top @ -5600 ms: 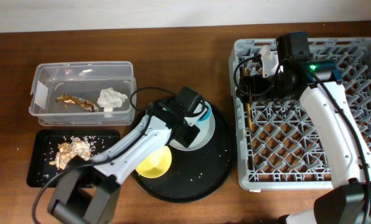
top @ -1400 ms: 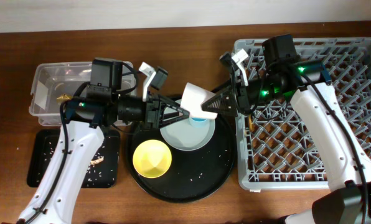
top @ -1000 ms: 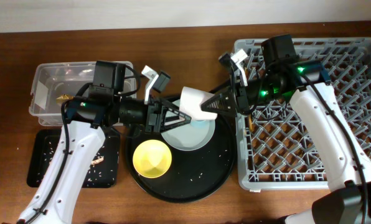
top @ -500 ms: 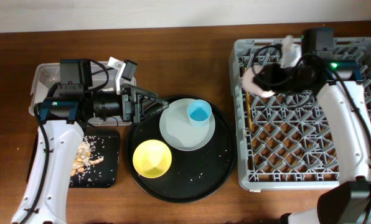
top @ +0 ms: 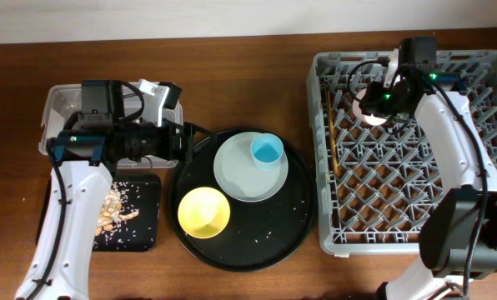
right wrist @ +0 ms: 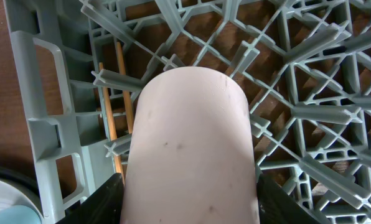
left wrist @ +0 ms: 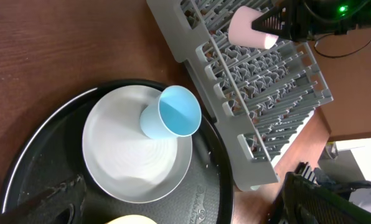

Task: Sort waste into correct bins and load items into the dishwasher rack
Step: 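Carry the pink cup with the right gripper into the dish rack, then grasp the blue cup with the left gripper and lift it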

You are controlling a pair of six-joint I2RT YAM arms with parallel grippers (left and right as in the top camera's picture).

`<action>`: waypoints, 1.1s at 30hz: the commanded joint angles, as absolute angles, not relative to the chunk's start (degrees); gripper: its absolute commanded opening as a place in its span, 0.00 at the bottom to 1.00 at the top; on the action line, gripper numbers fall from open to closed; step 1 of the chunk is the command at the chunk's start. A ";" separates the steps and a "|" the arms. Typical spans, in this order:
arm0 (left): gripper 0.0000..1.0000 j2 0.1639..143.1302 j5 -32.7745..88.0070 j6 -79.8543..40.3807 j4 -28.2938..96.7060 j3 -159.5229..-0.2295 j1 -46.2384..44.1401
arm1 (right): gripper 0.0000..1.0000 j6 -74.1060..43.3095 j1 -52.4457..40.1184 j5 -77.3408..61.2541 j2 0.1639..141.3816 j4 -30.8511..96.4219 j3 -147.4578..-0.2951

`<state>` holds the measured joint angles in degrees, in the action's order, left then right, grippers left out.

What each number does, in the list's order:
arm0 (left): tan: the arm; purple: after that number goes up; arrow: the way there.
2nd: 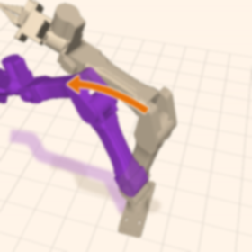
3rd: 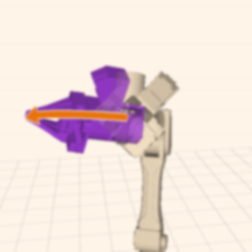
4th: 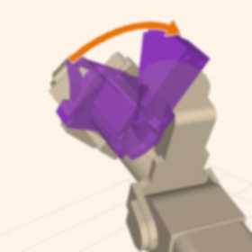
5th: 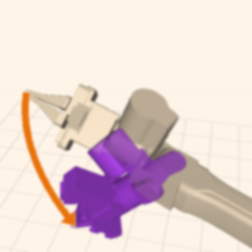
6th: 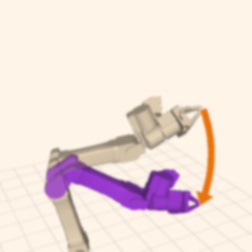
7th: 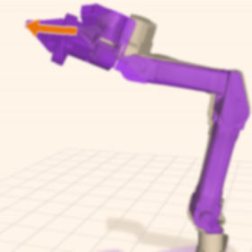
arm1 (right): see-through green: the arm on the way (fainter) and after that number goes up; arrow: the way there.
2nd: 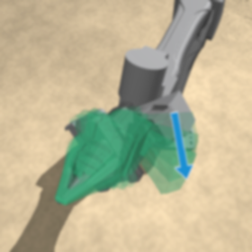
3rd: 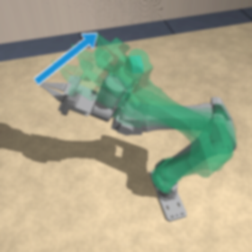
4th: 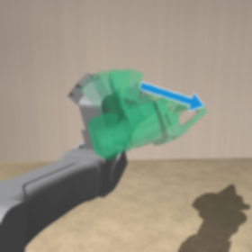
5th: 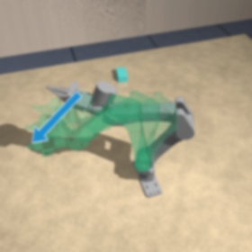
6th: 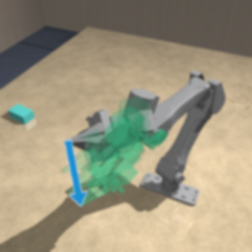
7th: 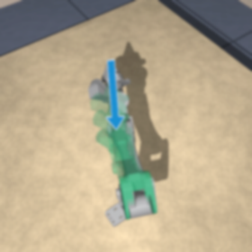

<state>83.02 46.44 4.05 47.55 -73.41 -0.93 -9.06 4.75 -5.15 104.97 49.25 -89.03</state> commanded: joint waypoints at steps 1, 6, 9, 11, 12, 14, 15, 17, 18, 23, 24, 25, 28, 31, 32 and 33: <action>0.99 82.04 46.02 4.75 48.10 -74.00 -0.69 | 0.57 -9.52 4.91 -4.45 105.38 49.56 -89.32; 0.99 82.04 46.02 4.75 48.77 -73.97 -0.69 | 0.82 -9.52 4.91 -4.47 105.38 50.28 -89.41; 0.99 82.04 46.00 4.75 48.90 -73.97 -0.69 | 0.85 -5.76 4.91 -12.36 104.92 58.48 -97.84; 0.99 82.04 46.22 3.97 46.28 -73.97 -0.69 | 0.98 -4.91 4.91 -14.39 104.84 67.96 -106.08; 0.99 82.04 46.22 0.71 45.47 -73.97 -0.73 | 0.98 -4.91 4.91 -14.39 104.88 68.16 -106.06; 0.99 82.06 44.42 -4.03 43.70 -73.97 -3.27 | 0.99 -4.91 4.91 -14.39 105.12 68.16 -106.06; 0.99 82.06 36.77 -10.57 41.43 -73.97 -7.33 | 0.98 -4.91 4.91 -14.39 105.12 68.16 -106.06; 0.99 82.43 21.26 -21.74 39.44 -73.97 -15.40 | 0.98 -4.93 4.91 -14.39 105.12 68.16 -106.06; 0.99 83.05 12.60 -22.35 37.30 -73.97 -20.01 | 0.98 -4.91 4.91 -14.39 105.12 68.16 -106.06; 0.42 92.79 3.60 -27.03 32.95 -73.97 -28.34 | 0.98 -4.91 4.91 -14.39 105.12 68.16 -106.06; 0.41 96.05 3.95 -27.86 31.70 -73.97 -28.34 | 0.98 -4.93 4.91 -14.39 105.12 68.16 -106.06; 0.41 98.35 4.97 -27.86 30.76 -73.97 -28.34 | 0.98 -4.91 4.91 -14.39 105.12 68.16 -106.06; 0.41 101.41 5.63 -27.86 30.44 -73.97 -28.38 | 0.98 -4.91 4.91 -14.39 105.12 68.16 -106.06; 0.41 103.00 6.20 -27.83 29.82 -73.97 -29.76 | 0.98 -4.91 4.91 -14.39 105.12 68.16 -106.06; 0.41 103.92 6.22 -27.86 29.02 -73.97 -30.15 | 0.98 -4.91 4.91 -14.39 105.12 68.16 -106.06; 0.41 105.06 6.31 -27.86 28.45 -73.97 -30.74 | 0.98 -4.93 4.91 -14.39 105.12 68.16 -106.06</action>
<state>102.35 5.72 -27.29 29.26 -73.43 -29.65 -5.48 4.75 -13.65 105.60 68.14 -105.23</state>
